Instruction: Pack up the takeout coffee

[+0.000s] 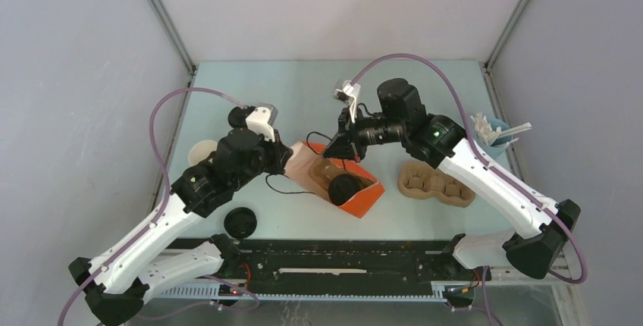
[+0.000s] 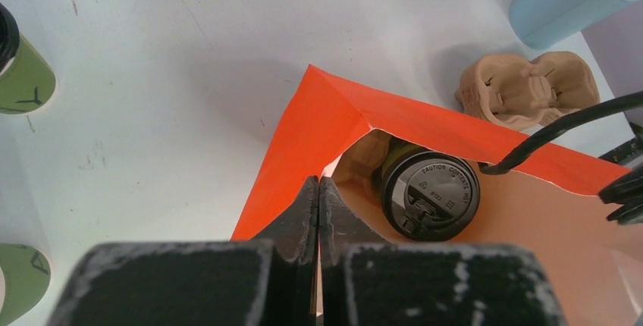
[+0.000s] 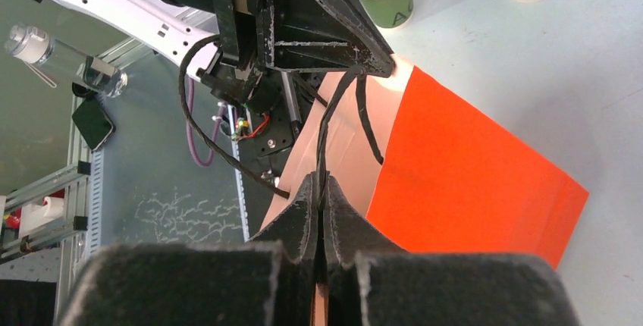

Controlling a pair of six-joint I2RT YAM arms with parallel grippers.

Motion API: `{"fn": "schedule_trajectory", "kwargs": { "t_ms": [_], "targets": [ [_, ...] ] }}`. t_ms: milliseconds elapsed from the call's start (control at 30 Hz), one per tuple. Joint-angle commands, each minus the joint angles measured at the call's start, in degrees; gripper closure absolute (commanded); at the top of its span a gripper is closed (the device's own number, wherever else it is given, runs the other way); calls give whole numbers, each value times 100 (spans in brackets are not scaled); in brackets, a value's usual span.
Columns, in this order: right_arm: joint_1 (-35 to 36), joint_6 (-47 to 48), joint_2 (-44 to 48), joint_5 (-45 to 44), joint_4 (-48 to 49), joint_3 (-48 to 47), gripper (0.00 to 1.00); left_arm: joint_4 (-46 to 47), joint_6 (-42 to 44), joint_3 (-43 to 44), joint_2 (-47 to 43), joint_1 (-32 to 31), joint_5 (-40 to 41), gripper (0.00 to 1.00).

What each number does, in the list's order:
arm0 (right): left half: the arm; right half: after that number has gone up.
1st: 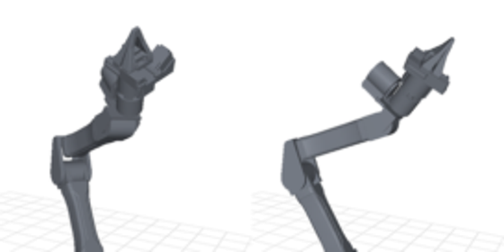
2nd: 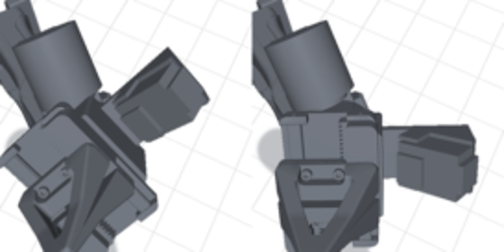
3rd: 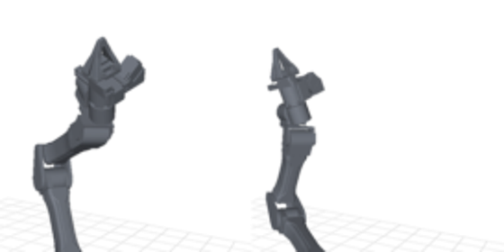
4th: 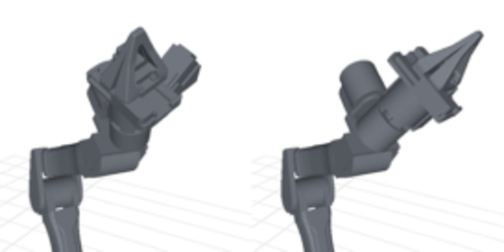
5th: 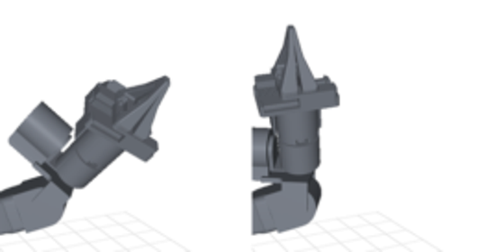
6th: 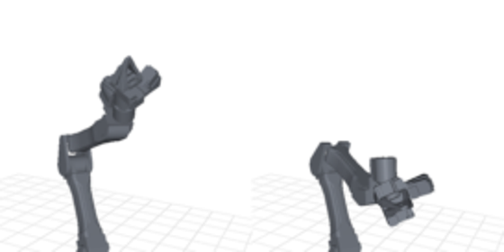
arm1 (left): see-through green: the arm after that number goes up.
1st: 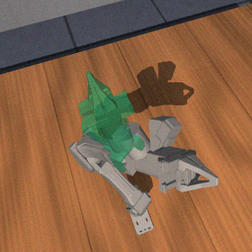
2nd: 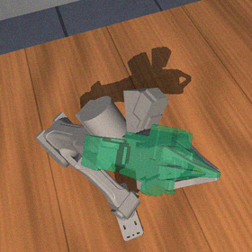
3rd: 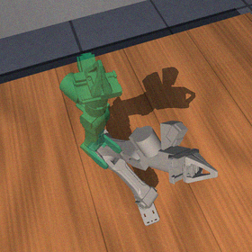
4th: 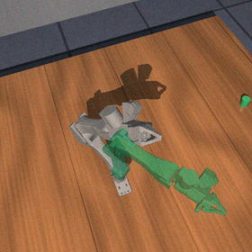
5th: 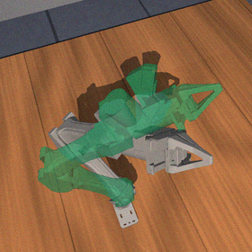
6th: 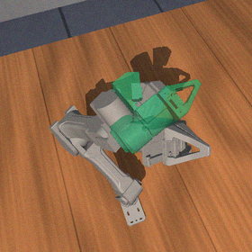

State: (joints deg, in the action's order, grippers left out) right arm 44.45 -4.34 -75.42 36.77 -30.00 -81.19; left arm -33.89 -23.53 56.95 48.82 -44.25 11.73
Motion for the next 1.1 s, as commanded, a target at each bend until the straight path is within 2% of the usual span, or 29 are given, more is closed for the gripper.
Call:
{"fn": "schedule_trajectory", "kwargs": {
  "t_ms": [0,100,233,400,467,533,767,933,1067],
  "targets": [
    [71,-19,134,118,364,52,100,-76,-200,-92,-121,-123,184,100],
    [38,-120,188,-47,424,59,100,-109,-208,33,-53,-139,172,100],
    [-152,-352,306,-769,398,51,96,-188,-134,301,171,-145,259,99],
    [-414,-629,190,-971,375,-27,91,-164,-72,513,418,-138,262,92],
    [-461,-652,165,-1116,379,-37,91,-288,-64,733,547,-140,306,85],
    [-564,-675,140,-1276,369,-73,89,-448,-45,1056,686,-134,386,73],
    [-1026,-585,-91,-1467,16,-291,73,-839,-11,2073,865,203,485,32],
    [-1223,-528,-288,-1492,-351,-679,57,-1054,-185,2197,594,471,550,16],
    [-1227,-584,-430,-1678,-705,-1077,37,-1505,-453,2316,365,690,742,11]
  ]
}}
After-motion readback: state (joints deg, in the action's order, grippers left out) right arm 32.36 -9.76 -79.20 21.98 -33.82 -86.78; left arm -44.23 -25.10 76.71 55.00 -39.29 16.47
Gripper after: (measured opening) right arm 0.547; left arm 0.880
